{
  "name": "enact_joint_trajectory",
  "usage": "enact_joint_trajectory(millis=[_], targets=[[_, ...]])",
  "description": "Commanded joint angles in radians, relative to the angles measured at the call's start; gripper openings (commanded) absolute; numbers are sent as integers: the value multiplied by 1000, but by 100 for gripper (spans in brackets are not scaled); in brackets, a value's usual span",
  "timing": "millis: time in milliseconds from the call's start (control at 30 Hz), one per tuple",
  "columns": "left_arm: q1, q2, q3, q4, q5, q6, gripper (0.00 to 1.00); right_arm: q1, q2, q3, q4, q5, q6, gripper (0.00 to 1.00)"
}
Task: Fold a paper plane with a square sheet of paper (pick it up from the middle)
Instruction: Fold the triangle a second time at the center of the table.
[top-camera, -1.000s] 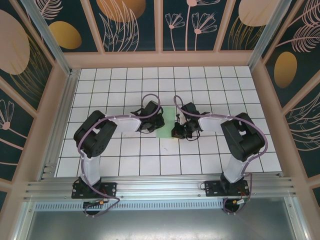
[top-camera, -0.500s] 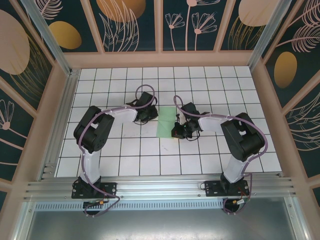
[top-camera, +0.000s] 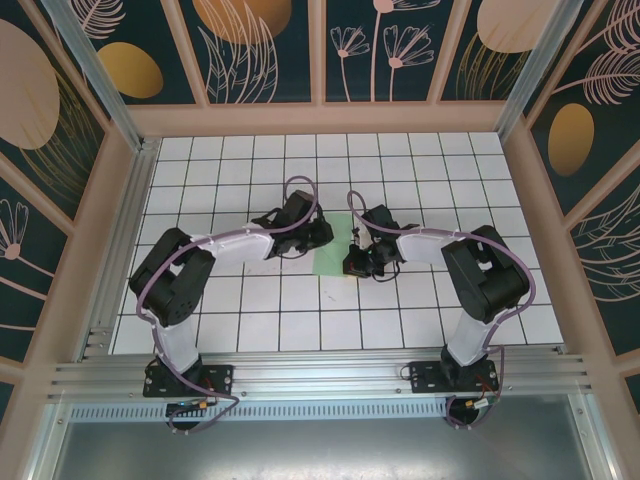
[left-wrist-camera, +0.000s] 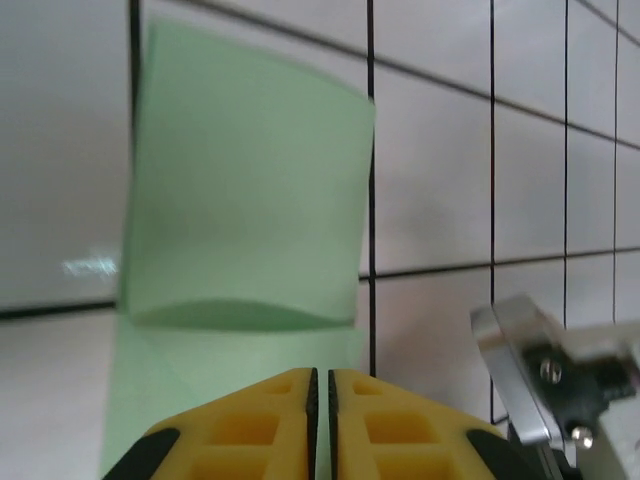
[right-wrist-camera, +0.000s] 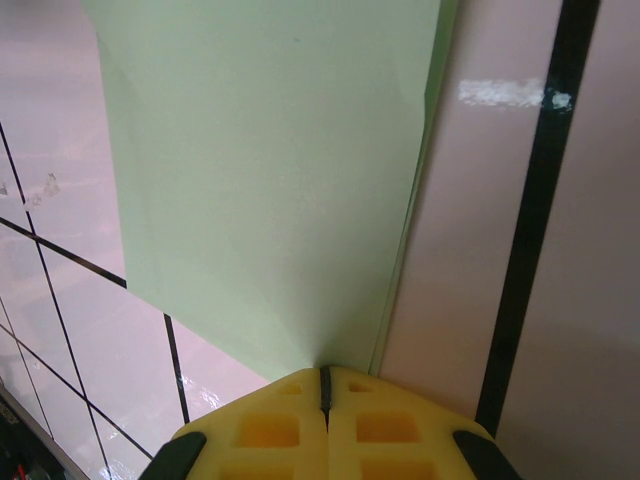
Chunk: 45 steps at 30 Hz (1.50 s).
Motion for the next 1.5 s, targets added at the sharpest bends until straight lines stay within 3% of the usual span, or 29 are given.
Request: enact_joint_trajectory(millis=[0, 533, 1067, 1467], targets=[[-25, 33, -23, 34, 56, -78, 10, 2, 81, -72, -130, 160, -11, 0], [-74, 104, -37, 32, 61, -225, 1, 0, 84, -71, -123, 168, -8, 0], [-90, 139, -79, 52, 37, -310, 1, 0, 97, -77, -120, 176, -7, 0], [13, 126, -66, 2, -41, -235, 1, 27, 125, -81, -184, 265, -54, 0]])
